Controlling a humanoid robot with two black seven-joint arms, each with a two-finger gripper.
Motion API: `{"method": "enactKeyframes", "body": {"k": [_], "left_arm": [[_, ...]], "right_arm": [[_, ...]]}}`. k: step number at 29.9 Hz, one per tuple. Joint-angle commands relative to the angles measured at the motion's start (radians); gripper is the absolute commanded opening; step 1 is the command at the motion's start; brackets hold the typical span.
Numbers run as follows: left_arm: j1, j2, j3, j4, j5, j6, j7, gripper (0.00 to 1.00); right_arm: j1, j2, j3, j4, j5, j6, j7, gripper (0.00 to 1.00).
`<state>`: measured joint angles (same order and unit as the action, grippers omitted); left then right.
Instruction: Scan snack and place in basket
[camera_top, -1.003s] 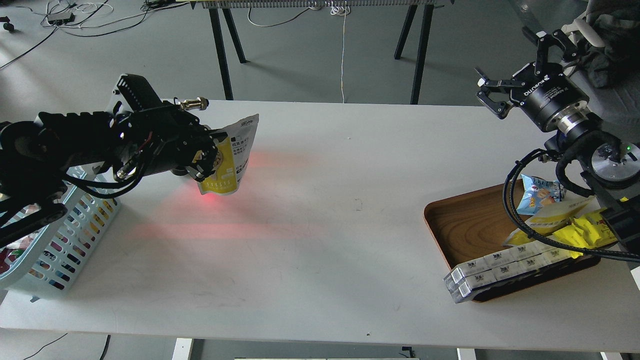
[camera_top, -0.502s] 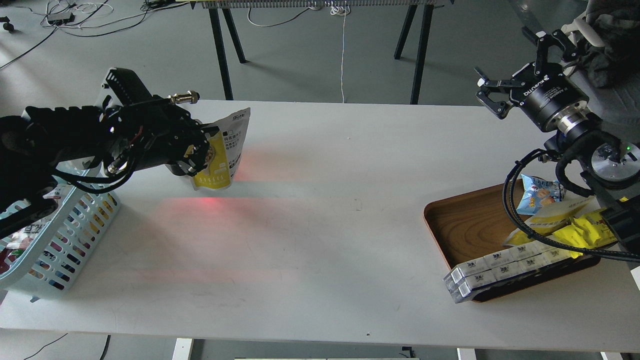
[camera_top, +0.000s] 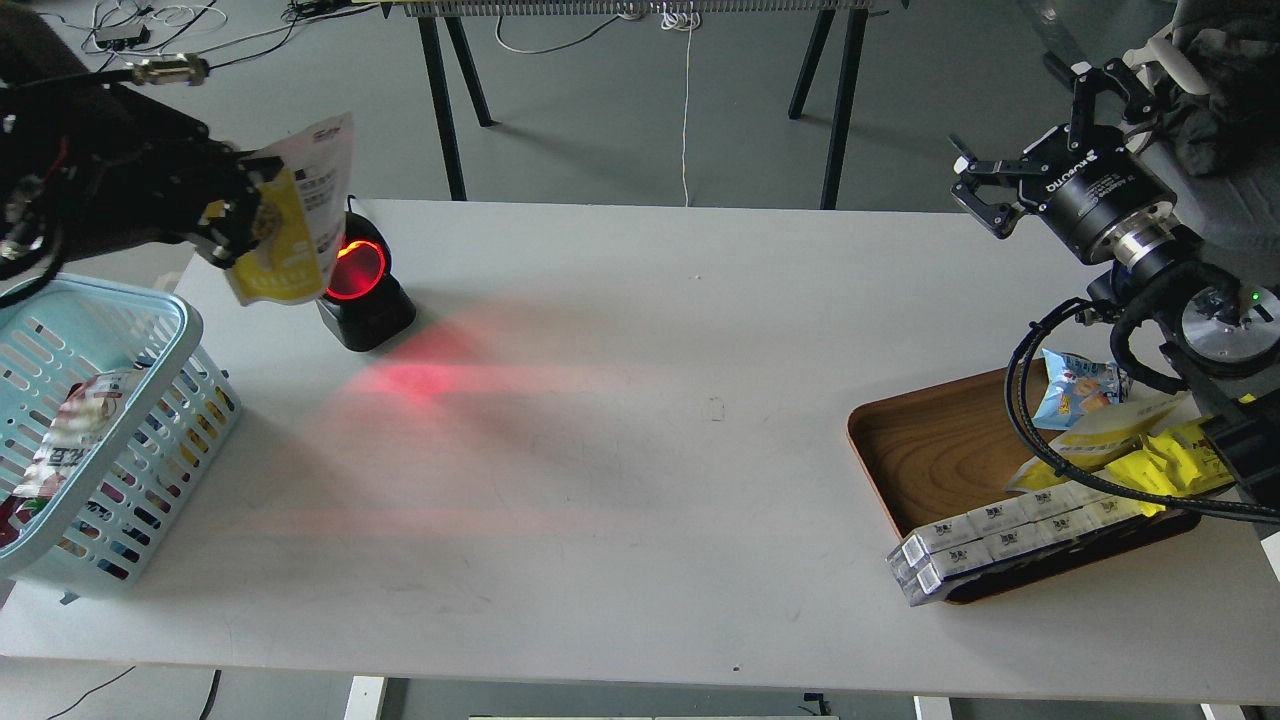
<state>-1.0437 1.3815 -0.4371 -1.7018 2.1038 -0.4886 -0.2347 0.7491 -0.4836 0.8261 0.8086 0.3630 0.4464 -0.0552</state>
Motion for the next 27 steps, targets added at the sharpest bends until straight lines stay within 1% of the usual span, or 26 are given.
{"method": "enactKeyframes", "body": {"k": [1,5,7,9,10,12,15,19,27], "left_arm": [[0.002,0.122,0.006,0.076,-0.001,0.0,-0.086,0.0],[0.005,0.237,0.058,0.158,-0.002,0.0,-0.153,0.0],[0.005,0.283,0.099,0.188,-0.004,0.0,-0.172,0.0],[0.005,0.315,0.142,0.217,-0.013,0.004,-0.181,0.0],[0.005,0.329,0.168,0.231,-0.025,0.033,-0.186,0.0],[0.005,0.349,0.216,0.252,-0.062,0.077,-0.189,0.0],[0.005,0.364,0.267,0.261,-0.111,0.12,-0.187,0.0],[0.005,0.364,0.287,0.26,-0.162,0.163,-0.181,0.0],[0.005,0.364,0.288,0.254,-0.206,0.174,-0.175,0.0]], "right_arm": [[0.0,0.003,-0.002,0.001,-0.001,0.002,0.0,0.98],[0.0,0.005,-0.004,0.001,-0.001,0.002,0.0,0.98],[0.0,0.01,-0.004,0.001,-0.001,0.002,0.0,0.99],[-0.002,0.011,-0.005,0.003,-0.001,0.002,0.0,0.98],[-0.001,0.013,-0.005,0.006,-0.001,0.002,0.0,0.99],[0.0,0.023,-0.004,0.006,-0.001,0.002,-0.002,0.98],[0.001,0.031,-0.005,0.007,-0.001,0.002,-0.002,0.98],[0.0,0.036,-0.005,0.007,-0.001,0.002,-0.002,0.99],[0.0,0.045,-0.005,0.006,-0.003,0.002,-0.002,0.99]]}}
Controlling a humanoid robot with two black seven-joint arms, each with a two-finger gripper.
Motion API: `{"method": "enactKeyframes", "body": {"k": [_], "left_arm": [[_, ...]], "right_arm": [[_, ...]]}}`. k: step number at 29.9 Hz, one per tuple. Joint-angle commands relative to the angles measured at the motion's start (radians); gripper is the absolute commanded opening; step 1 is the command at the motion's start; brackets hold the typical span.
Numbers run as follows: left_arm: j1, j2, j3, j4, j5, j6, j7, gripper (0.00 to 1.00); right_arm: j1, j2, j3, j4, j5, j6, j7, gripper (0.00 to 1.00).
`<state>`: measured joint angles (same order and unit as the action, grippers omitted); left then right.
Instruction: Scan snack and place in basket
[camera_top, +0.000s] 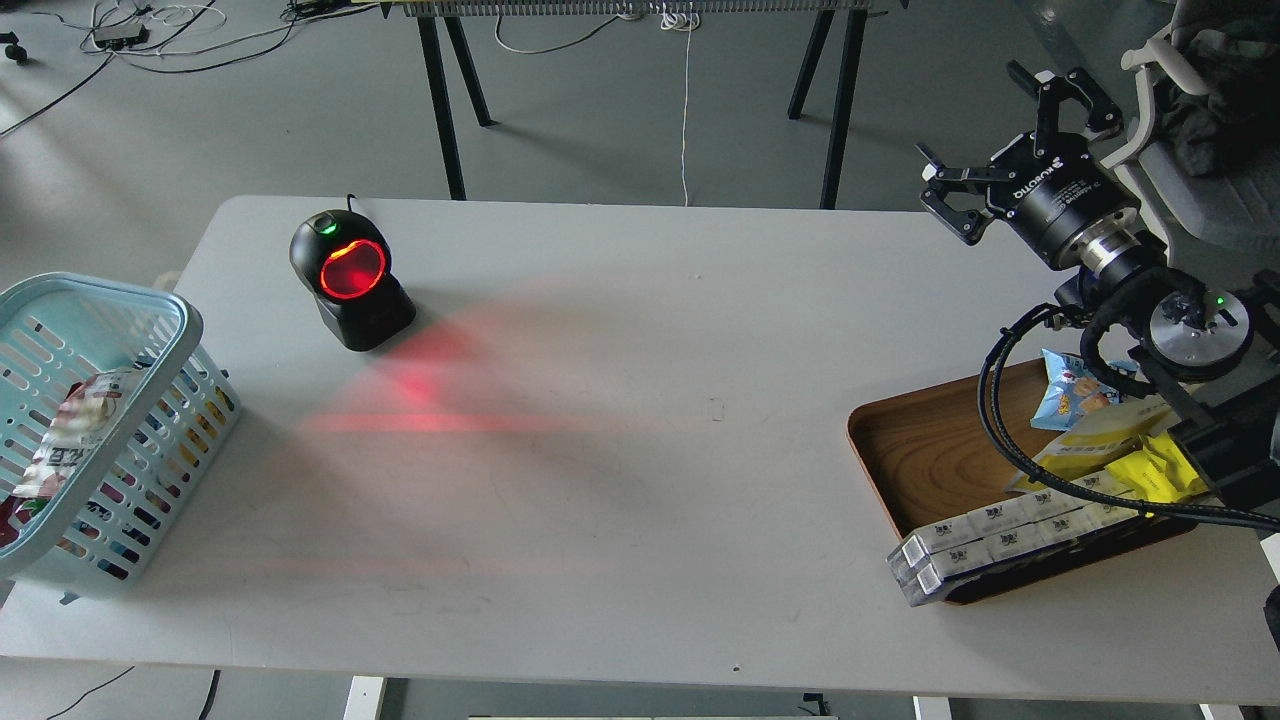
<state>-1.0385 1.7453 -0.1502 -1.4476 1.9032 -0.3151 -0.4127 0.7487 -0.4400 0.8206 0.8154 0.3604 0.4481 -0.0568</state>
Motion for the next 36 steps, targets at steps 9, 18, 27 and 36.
{"method": "enactKeyframes", "body": {"k": [9,18,27,36], "left_arm": [[0.0,-0.003,0.119,0.001,-0.053,0.089,0.023,0.0],[0.002,-0.021,0.219,0.0,-0.093,0.191,0.04,0.0],[0.002,-0.036,0.317,0.004,-0.13,0.252,0.042,0.04],[0.002,-0.05,0.319,0.009,-0.15,0.28,0.04,0.35]], "right_arm": [[-0.002,0.001,-0.003,-0.001,0.0,0.0,0.0,0.99],[-0.002,0.001,-0.003,-0.001,0.0,0.0,0.0,0.99],[-0.003,0.001,-0.005,-0.001,0.0,0.0,0.002,0.99],[-0.003,0.009,-0.005,-0.001,0.0,0.0,0.002,0.99]]}}
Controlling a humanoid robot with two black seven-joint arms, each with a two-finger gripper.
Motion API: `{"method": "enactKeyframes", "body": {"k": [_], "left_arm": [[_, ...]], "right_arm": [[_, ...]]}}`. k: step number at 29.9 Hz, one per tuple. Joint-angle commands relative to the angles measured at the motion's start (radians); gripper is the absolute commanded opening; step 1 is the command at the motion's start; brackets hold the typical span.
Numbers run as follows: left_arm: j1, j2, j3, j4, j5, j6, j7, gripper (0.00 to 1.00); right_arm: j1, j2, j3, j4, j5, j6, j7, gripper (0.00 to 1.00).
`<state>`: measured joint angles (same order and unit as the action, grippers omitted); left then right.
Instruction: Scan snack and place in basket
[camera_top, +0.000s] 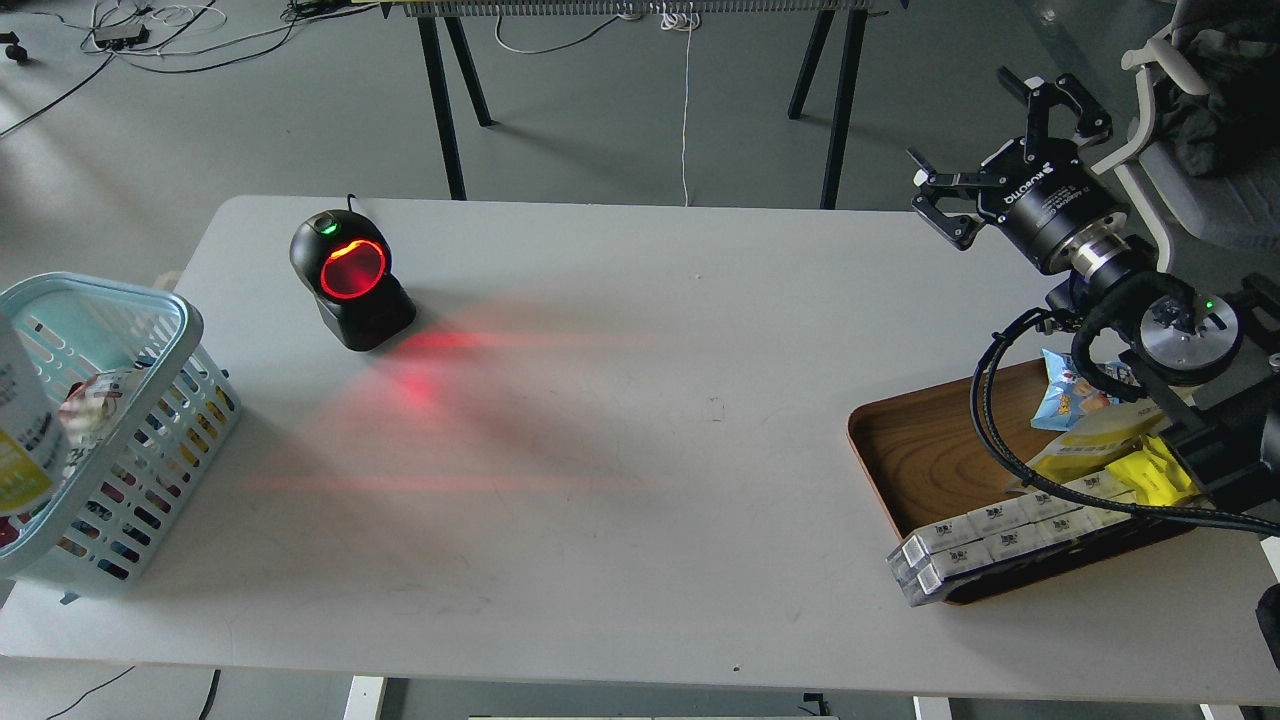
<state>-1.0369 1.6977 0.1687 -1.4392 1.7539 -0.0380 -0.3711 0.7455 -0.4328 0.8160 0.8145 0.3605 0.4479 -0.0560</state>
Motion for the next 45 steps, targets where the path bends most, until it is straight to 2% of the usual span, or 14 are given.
{"method": "enactKeyframes", "body": {"k": [1,2,3,4,5,6,10,16,28,38,45], "left_arm": [[0.0,-0.003,0.0,0.0,-0.001,0.003,-0.003,0.38],[0.0,-0.003,-0.001,0.0,-0.001,0.003,-0.003,0.42],[0.0,-0.003,-0.001,0.0,-0.002,0.003,-0.005,0.51],[0.0,-0.004,-0.001,0.002,-0.008,0.004,-0.006,0.66],[0.0,-0.004,-0.001,0.005,-0.022,0.007,-0.008,0.87],[-0.002,-0.006,-0.005,0.005,-0.04,0.013,-0.008,0.98],[-0.009,-0.006,-0.02,0.01,-0.103,0.03,-0.008,0.99],[-0.014,-0.045,-0.121,0.045,-0.163,0.032,-0.012,1.0],[-0.014,-0.377,-0.279,0.223,-0.643,0.064,-0.012,1.0],[-0.011,-0.679,-0.42,0.31,-1.045,0.052,-0.017,1.0],[0.009,-0.834,-0.436,0.344,-1.278,0.043,-0.032,1.0]], "right_arm": [[0.0,0.002,0.0,0.0,0.0,0.0,-0.001,0.99],[0.0,0.002,0.0,0.0,0.0,0.0,-0.001,0.99],[0.0,0.002,0.0,0.0,0.0,0.0,0.001,0.99],[0.0,0.002,0.0,0.0,0.0,0.0,-0.001,0.99],[0.0,0.002,0.0,0.0,0.0,0.0,-0.001,0.99],[0.0,0.002,0.0,0.0,0.0,0.0,-0.001,0.99],[0.0,0.002,0.0,0.0,0.0,0.0,-0.001,0.99],[0.005,0.003,0.002,0.002,0.0,0.0,-0.008,0.99],[0.026,0.003,0.003,0.002,0.0,-0.012,-0.01,0.99],[0.025,0.002,0.003,0.005,0.0,-0.011,-0.008,0.99],[0.031,0.002,0.005,0.005,0.0,-0.015,-0.008,0.99]]}}
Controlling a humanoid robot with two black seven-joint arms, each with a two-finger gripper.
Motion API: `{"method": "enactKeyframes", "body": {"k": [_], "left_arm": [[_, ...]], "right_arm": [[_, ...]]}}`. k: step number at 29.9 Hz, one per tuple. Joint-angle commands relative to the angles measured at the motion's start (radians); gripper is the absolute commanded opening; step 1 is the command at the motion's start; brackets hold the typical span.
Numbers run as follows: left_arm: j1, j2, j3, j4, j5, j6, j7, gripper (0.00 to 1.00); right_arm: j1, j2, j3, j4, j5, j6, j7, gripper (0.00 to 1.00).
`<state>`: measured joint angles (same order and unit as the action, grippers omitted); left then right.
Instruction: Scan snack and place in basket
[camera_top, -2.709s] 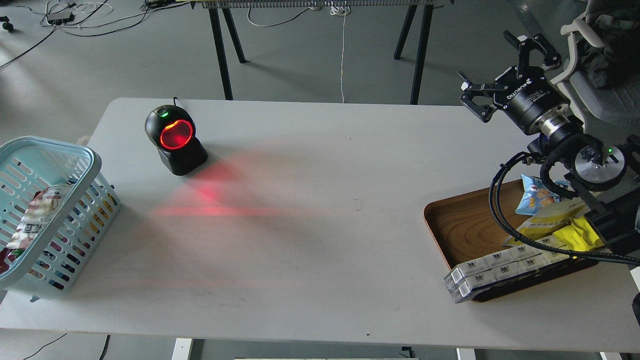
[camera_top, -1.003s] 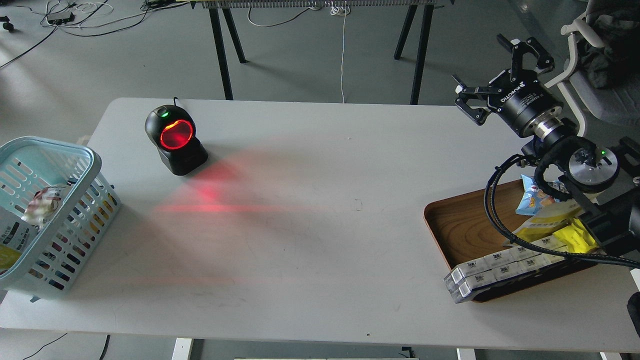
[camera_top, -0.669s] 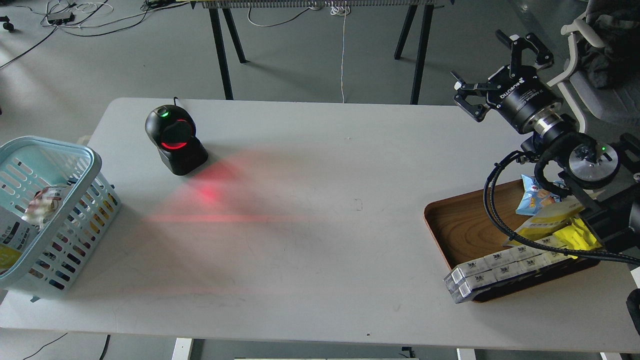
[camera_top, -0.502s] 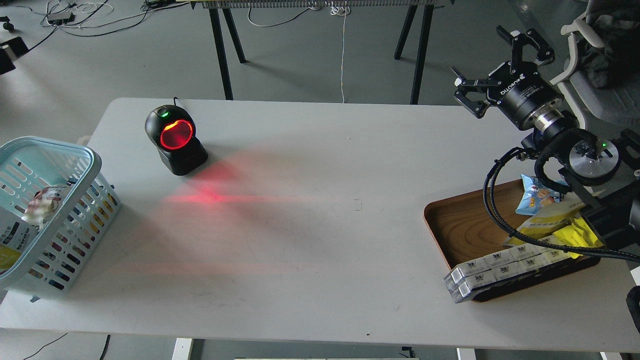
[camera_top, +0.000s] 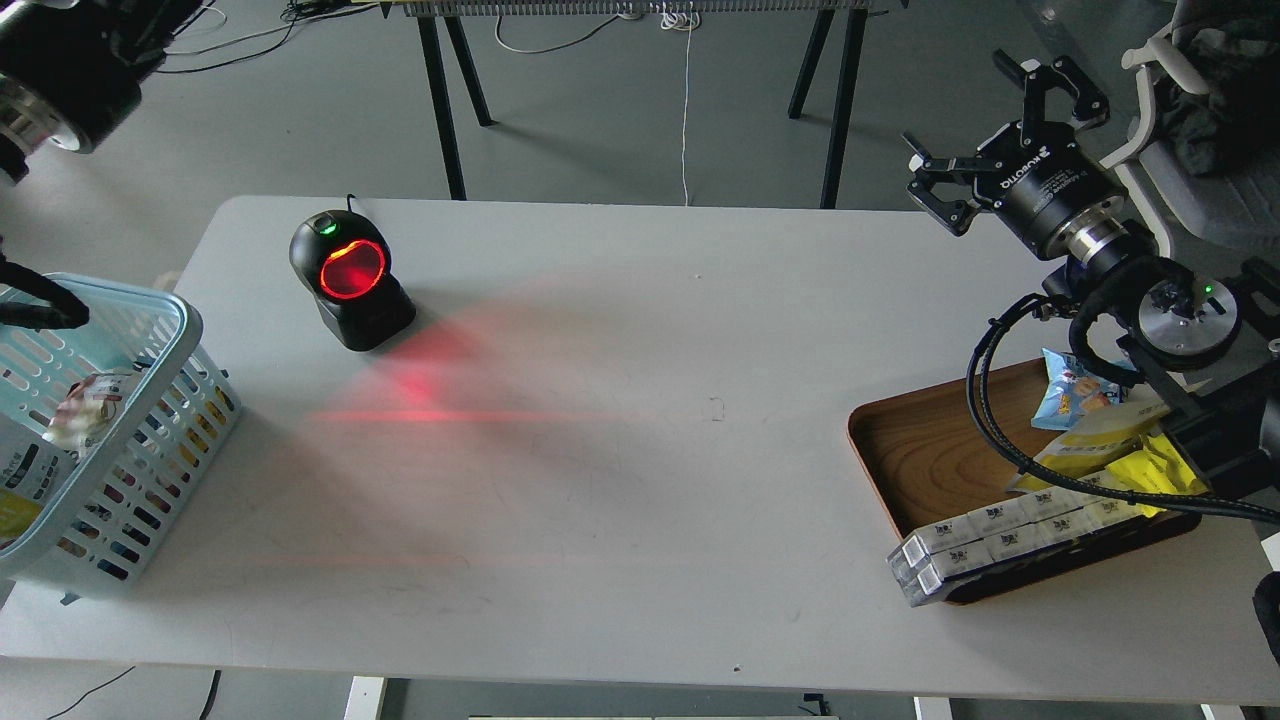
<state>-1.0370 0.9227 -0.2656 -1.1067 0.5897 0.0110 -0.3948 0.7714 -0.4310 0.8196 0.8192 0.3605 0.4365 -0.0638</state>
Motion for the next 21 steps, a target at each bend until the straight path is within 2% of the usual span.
{"method": "enactKeyframes", "body": {"k": [1,5,10,15,19,21], "left_arm": [[0.015,-0.085,-0.001,0.025,-0.164,-0.011,-0.012,1.0],[0.017,-0.192,-0.006,0.119,-0.324,-0.028,-0.029,1.0],[0.037,-0.28,-0.064,0.209,-0.47,-0.101,-0.029,0.99],[0.087,-0.291,-0.13,0.217,-0.592,-0.207,-0.015,1.0],[0.112,-0.312,-0.145,0.237,-0.694,-0.275,0.025,1.0],[0.112,-0.352,-0.147,0.275,-0.703,-0.293,0.031,1.0]], "right_arm": [[0.005,0.0,0.001,0.0,0.0,-0.005,-0.001,0.99],[0.006,-0.008,0.001,0.0,0.0,-0.005,-0.001,0.99],[0.008,-0.02,0.004,0.005,0.0,-0.005,-0.001,0.99],[-0.003,-0.093,0.01,0.08,0.0,-0.009,0.001,0.99],[-0.021,-0.132,0.016,0.103,0.002,-0.018,0.009,0.99],[-0.035,-0.137,0.026,0.103,0.002,-0.021,0.009,0.99]]}}
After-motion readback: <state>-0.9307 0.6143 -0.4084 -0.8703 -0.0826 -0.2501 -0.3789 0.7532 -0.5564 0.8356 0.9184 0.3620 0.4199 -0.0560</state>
